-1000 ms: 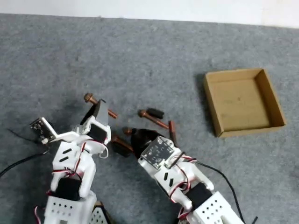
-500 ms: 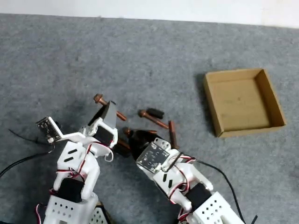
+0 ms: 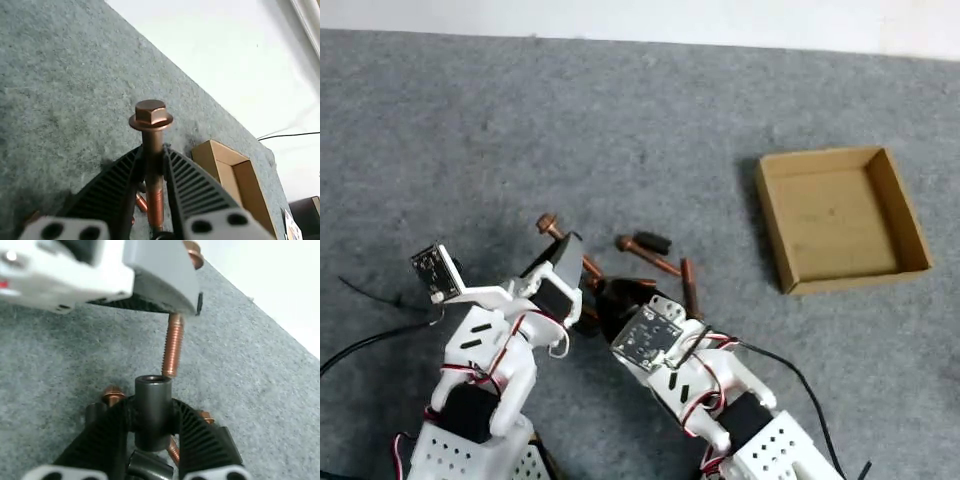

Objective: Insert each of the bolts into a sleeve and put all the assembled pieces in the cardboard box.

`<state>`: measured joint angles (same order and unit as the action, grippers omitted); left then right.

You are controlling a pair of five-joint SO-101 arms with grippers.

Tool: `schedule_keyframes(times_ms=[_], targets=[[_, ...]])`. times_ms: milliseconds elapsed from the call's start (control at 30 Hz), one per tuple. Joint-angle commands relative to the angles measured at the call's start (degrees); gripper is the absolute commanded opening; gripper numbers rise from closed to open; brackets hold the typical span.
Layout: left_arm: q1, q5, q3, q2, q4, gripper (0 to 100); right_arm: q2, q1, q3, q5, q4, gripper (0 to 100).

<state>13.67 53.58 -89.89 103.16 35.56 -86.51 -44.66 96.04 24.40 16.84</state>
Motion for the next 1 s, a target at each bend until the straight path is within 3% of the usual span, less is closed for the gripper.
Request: schedule_keyframes(times_ms=[0,567,767,967], targets=[[0.92,0.53,4.35,1.19,-0.09,0,-0.84,1.19,8.84,0.53,-1.54,0.5],[0.22,0.7,4.62,1.19,0.0,0,-0.84,3.12,8.84,0.44,-1.71,0.5],[5.93,0.53,4.7,1.19,2.9,0,-0.84,3.12,8.84,0.44,-1.71,0.5],[6.02,0.53,4.7,1.19,3.16,0,-0.84,3.21,8.84,0.53,-1.71,0.5]])
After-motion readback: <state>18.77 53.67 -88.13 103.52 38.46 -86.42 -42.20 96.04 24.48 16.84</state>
